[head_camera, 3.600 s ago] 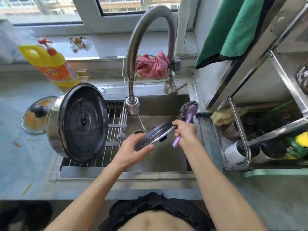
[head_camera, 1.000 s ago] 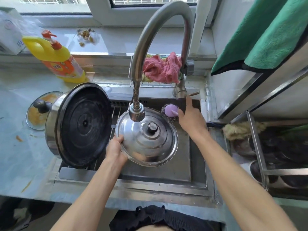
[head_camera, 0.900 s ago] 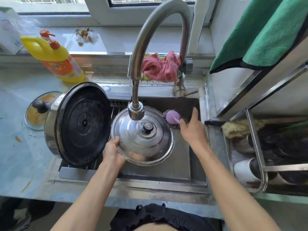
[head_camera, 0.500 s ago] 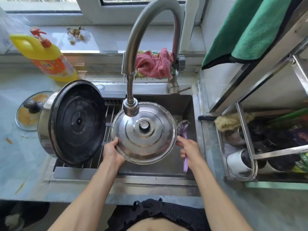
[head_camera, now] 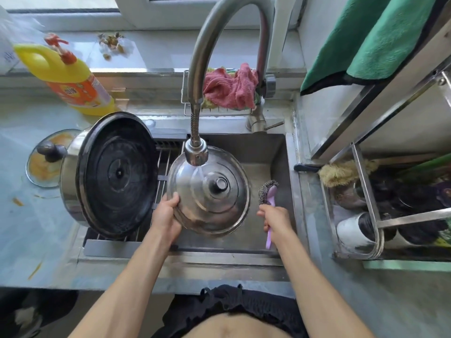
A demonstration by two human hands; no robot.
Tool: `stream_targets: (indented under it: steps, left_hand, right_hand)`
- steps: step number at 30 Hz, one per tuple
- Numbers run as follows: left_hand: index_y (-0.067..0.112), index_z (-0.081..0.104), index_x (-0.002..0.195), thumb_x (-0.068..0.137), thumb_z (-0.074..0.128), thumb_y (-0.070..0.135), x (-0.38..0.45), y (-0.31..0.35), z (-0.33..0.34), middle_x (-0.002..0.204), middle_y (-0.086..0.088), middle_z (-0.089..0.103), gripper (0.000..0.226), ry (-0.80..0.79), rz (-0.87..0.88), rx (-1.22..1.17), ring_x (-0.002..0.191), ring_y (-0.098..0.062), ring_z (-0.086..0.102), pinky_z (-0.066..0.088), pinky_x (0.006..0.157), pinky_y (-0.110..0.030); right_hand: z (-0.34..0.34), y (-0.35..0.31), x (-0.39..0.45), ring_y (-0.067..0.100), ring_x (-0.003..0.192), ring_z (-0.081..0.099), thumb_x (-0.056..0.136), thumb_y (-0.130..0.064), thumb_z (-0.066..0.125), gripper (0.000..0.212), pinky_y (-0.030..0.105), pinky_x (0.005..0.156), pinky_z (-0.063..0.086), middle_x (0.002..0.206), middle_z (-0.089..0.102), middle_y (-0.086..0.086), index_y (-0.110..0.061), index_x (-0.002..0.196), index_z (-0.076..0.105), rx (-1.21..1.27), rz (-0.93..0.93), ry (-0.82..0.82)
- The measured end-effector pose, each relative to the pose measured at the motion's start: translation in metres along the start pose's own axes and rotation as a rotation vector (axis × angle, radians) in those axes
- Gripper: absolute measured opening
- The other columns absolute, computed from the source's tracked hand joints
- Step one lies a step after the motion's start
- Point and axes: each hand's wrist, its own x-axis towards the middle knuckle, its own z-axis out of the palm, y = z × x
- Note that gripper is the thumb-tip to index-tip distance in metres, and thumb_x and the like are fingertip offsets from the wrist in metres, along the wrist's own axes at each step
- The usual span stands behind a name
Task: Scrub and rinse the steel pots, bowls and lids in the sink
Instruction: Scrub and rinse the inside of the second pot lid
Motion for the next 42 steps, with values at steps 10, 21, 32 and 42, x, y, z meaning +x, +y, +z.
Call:
stream_targets:
  steps: [10, 21, 32, 42]
  left_hand:
    - [0.014, 0.076, 0.118, 0.087, 0.059, -0.004, -0.036, -0.026, 0.022, 0.106, -0.001, 0.078, 0.039, -0.495, 0.865, 1.317, 0.097, -0.017, 0.074, 0.057, 0.087, -0.028]
    - [0.022, 0.078, 0.101, 0.088, 0.061, 0.026, -0.028, -0.013, -0.003, 0.107, 0.005, 0.076, 0.022, -0.440, 1.264, 1.563, 0.105, -0.019, 0.069, 0.047, 0.102, -0.046]
    - [0.031, 0.044, 0.137, 0.095, 0.057, -0.002, -0.059, 0.013, 0.023, 0.115, 0.010, 0.069, 0.055, -0.058, 0.428, 0.563, 0.105, -0.009, 0.069, 0.061, 0.084, -0.031]
    - [0.013, 0.048, 0.140, 0.082, 0.061, -0.017, -0.045, 0.031, 0.020, 0.115, -0.002, 0.074, 0.066, 0.036, 0.470, 0.644, 0.105, -0.010, 0.070, 0.058, 0.081, -0.023]
  right_hand:
    - [-0.019, -0.051, -0.022, 0.013, 0.051, 0.043, 0.086, -0.063, 0.058, 0.049, 0.027, 0.048, 0.038, 0.070, 0.062, 0.000, -0.016, 0.099, 0.062, 0.013, -0.137, 0.079]
    - [-0.017, -0.031, -0.009, 0.015, 0.042, 0.038, 0.079, -0.005, 0.066, 0.014, 0.024, 0.042, 0.033, 0.053, 0.045, 0.006, 0.004, 0.089, 0.063, -0.158, -0.045, 0.053]
    - [0.012, -0.008, 0.005, 0.001, 0.032, 0.026, 0.091, 0.007, 0.055, 0.021, 0.015, 0.030, 0.025, 0.058, 0.040, -0.001, -0.013, 0.095, 0.055, 0.233, 0.131, -0.196]
    - [0.044, -0.002, 0.024, 0.002, 0.028, 0.023, 0.094, 0.009, 0.052, 0.025, 0.015, 0.028, 0.023, 0.047, 0.048, -0.003, -0.014, 0.086, 0.046, 0.397, 0.218, -0.307]
